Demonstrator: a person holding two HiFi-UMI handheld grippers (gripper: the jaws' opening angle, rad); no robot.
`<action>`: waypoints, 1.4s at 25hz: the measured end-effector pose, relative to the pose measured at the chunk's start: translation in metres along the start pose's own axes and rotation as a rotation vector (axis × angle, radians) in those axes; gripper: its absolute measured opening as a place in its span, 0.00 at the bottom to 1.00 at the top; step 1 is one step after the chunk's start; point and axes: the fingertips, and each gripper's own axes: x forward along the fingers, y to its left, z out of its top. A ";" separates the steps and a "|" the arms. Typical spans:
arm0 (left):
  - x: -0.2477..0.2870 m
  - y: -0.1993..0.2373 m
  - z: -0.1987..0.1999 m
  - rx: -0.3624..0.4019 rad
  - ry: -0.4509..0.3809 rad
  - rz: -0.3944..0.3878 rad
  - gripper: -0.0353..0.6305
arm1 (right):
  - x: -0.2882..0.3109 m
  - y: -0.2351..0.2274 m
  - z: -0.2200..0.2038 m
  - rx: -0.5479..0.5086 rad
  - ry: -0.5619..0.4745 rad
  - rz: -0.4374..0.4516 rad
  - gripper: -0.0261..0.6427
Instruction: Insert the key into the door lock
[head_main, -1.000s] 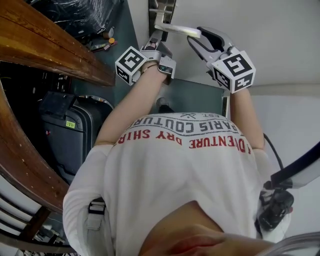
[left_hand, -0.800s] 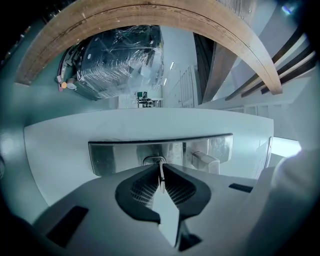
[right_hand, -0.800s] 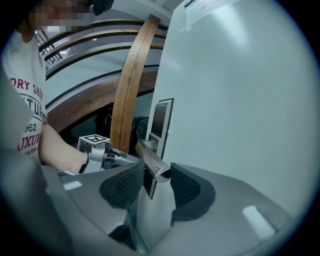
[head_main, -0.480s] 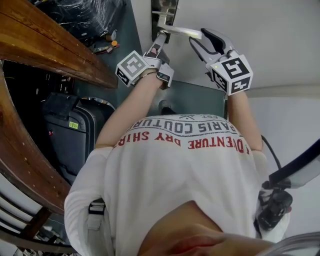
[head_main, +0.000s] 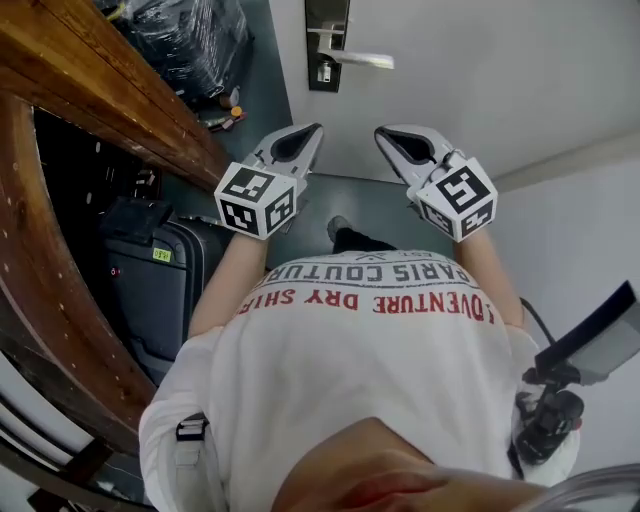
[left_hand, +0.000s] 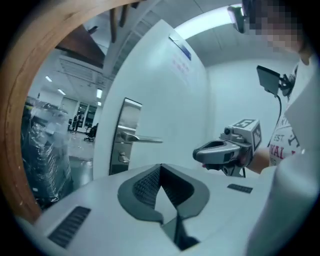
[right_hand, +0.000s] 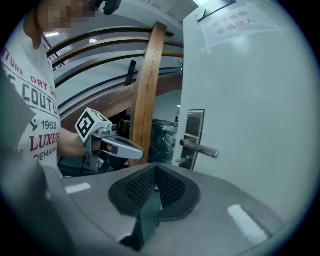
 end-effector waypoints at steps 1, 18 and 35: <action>-0.007 -0.014 -0.003 0.034 0.023 -0.028 0.05 | -0.003 0.017 -0.007 0.008 0.014 0.020 0.04; -0.151 -0.235 -0.078 0.134 0.149 -0.188 0.06 | -0.164 0.219 -0.059 0.162 0.036 0.143 0.04; -0.384 -0.488 -0.165 0.126 0.181 -0.184 0.06 | -0.379 0.495 -0.090 0.187 0.018 0.157 0.04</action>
